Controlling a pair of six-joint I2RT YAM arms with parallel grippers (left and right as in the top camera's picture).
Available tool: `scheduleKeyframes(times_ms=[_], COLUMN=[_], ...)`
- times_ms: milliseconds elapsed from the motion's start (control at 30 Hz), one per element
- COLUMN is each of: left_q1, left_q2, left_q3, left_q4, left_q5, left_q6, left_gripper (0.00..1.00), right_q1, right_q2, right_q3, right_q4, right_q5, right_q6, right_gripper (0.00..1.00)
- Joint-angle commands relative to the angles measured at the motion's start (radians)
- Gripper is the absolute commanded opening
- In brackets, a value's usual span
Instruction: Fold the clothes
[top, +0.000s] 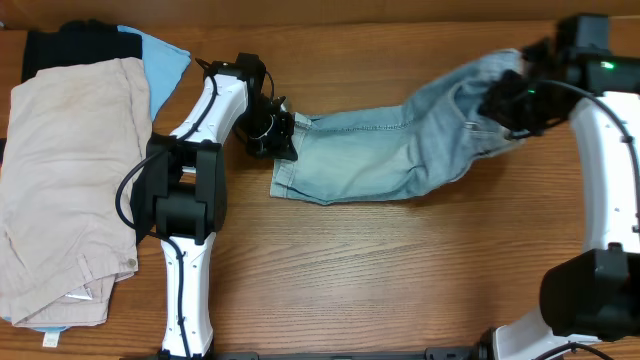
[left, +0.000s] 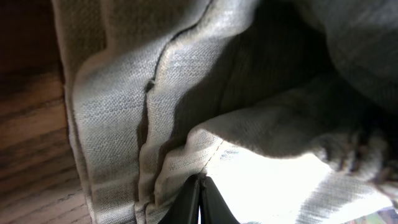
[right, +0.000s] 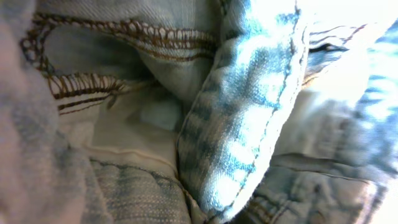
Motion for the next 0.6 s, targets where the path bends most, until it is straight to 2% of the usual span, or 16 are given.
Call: scheduleKeyframes(times_ms=[0,300,567], left_q1=[-0.001,-0.001,-0.001], left_q2=[0.029,0.029,0.029], left_q3=[-0.033,-0.033,-0.033], left_q4=[0.013,0.019,0.019], left_q5=[-0.133,-0.133,-0.133], left_q6=[-0.021,-0.021,-0.021], left_gripper=[0.04,0.04,0.04], right_q1=[0.129,0.429,0.576], right_q2=[-0.015,0.093,0.227], right_q3=[0.029,0.026,0.026], right_q4=[-0.003,0.075,0.169], right_q5=[0.013,0.165,0.156], right_q6=[0.025,0.163,0.243], right_gripper=[0.04,0.04,0.04])
